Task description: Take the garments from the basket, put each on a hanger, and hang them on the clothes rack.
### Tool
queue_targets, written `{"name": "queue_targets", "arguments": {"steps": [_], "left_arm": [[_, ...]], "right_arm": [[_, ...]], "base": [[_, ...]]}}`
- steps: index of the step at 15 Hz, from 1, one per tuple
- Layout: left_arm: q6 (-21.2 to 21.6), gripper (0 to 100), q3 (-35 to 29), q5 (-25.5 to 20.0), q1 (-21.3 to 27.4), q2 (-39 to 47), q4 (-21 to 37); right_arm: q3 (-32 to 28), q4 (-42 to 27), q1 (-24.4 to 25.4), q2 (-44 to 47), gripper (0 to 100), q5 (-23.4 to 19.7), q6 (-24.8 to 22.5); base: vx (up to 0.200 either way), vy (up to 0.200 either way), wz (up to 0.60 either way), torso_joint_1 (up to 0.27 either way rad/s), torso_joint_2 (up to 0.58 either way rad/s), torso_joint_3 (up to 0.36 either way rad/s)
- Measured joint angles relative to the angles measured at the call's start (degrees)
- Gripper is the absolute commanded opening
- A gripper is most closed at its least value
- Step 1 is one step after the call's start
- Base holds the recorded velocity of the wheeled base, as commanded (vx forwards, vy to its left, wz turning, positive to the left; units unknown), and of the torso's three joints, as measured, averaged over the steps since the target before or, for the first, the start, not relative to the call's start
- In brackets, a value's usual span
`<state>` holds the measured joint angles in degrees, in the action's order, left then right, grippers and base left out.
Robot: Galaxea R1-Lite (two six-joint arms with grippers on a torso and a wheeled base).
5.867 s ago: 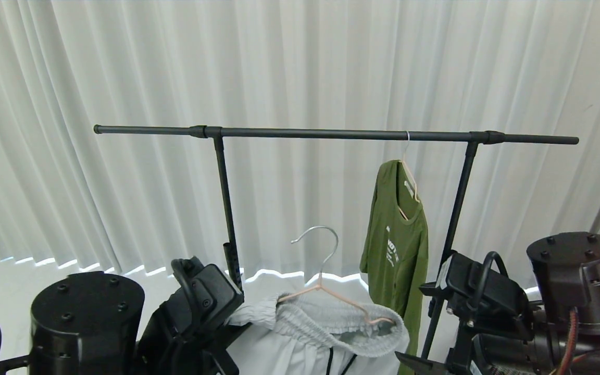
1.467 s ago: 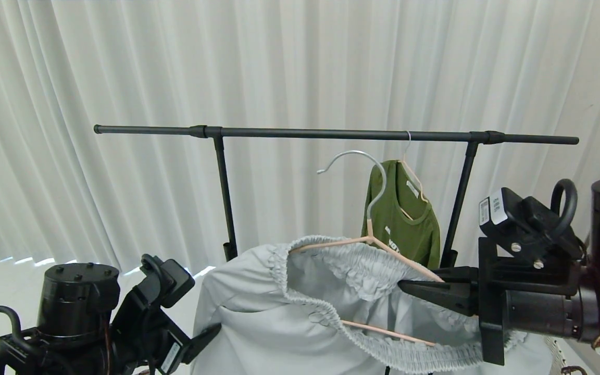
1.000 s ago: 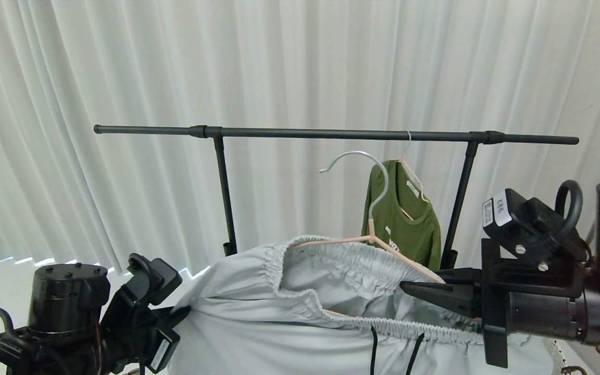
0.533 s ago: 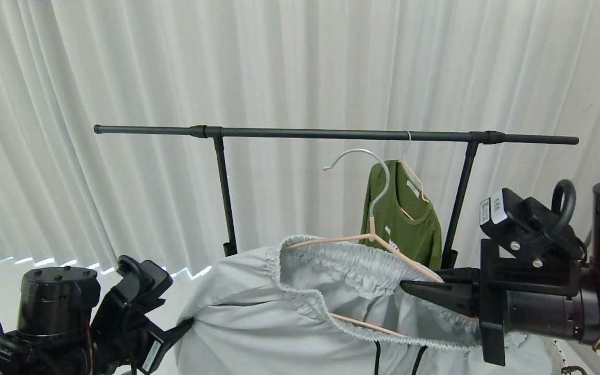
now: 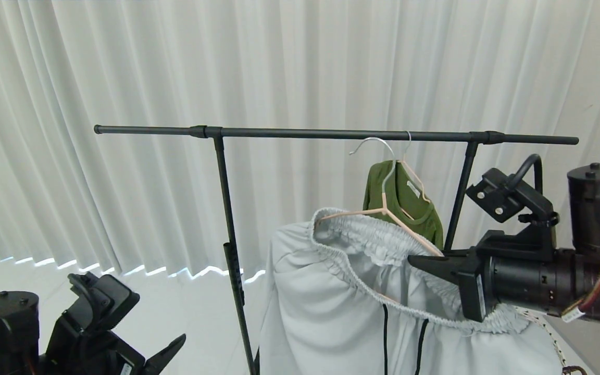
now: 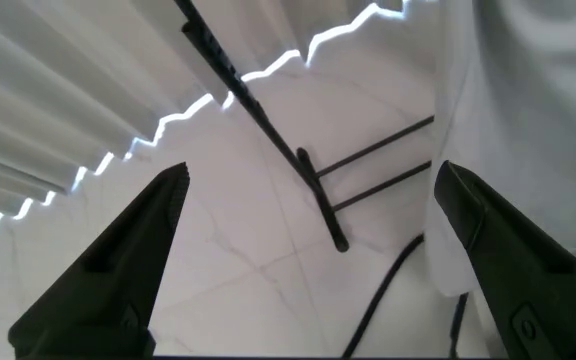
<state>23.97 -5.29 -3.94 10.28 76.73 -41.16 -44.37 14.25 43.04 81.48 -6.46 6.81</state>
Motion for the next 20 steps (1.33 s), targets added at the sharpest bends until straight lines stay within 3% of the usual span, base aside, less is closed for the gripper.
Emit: {"name": "queue_targets", "arguments": {"steps": [2, 7, 20], "left_arm": [[0.0, 100, 0.1, 3.6, 0.0, -1.2, -0.1], [0.0, 100, 0.4, 3.9, 0.2, -3.8, -1.5], [0.0, 100, 1.5, 3.9, 2.2, -5.5, -1.5]], "right_arm": [[-2.3, 0.2, -1.1, 2.0, 0, 2.5, 2.3], [-5.6, 6.9, -3.9, 7.0, 0, 4.9, 3.2], [-5.8, 7.1, -5.1, 8.6, 0, 4.8, 3.0]], "base": [[0.000, 0.000, 0.00, 0.000, 0.00, 0.000], [0.000, 0.000, 0.00, 0.000, 0.00, 0.000], [0.200, 0.000, 0.00, 0.001, 0.00, 0.003]]}}
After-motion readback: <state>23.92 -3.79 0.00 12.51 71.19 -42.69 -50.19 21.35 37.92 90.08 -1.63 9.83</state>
